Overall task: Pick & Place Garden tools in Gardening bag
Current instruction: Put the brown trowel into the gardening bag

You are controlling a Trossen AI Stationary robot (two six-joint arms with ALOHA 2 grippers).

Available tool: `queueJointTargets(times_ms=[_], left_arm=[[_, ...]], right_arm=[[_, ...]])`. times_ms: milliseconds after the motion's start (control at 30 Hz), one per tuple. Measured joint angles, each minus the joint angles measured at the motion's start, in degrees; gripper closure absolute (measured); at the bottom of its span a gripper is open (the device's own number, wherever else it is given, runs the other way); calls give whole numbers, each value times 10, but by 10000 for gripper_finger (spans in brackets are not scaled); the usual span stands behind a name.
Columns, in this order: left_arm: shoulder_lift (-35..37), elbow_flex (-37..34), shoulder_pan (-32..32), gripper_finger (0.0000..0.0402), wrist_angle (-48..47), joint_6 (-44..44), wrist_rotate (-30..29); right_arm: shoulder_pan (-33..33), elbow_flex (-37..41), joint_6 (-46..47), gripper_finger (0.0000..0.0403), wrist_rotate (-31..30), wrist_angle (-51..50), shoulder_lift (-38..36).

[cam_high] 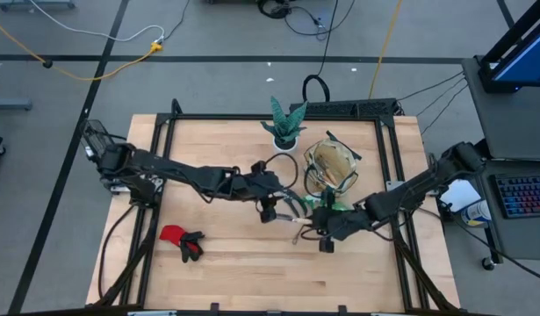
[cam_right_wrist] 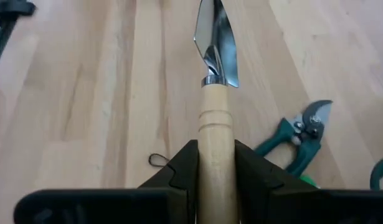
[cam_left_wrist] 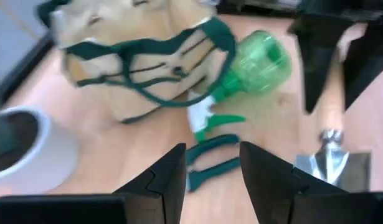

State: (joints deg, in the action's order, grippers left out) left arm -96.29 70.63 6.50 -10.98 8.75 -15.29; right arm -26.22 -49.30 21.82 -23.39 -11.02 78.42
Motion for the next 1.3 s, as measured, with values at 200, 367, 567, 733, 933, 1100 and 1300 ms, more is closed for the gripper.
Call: queueJointTargets(times_ms=[200, 367, 567, 733, 933, 1100, 1300], left_arm=[[20, 0, 0, 250, -6, -9, -36], [29, 0, 2, 250, -16, -11, -44], [29, 0, 4, 250, -46, -16, -68], [33, 0, 4, 250, -73, -16, -91], [53, 0, 6, 250, -95, -13, -118], [64, -1, 6, 250, -113, -9, -120], [64, 0, 6, 250, -142, -7, -137]], right_arm=[[11, 0, 38, 342, -58, -30, -22], [32, 0, 47, 342, -88, -44, -57], [65, 0, 65, 342, -118, -55, -93], [88, 0, 80, 342, -118, -105, -106], [105, 0, 118, 342, -144, -165, -106], [109, 0, 133, 342, -192, -183, -125], [109, 0, 163, 343, -218, -203, -170]])
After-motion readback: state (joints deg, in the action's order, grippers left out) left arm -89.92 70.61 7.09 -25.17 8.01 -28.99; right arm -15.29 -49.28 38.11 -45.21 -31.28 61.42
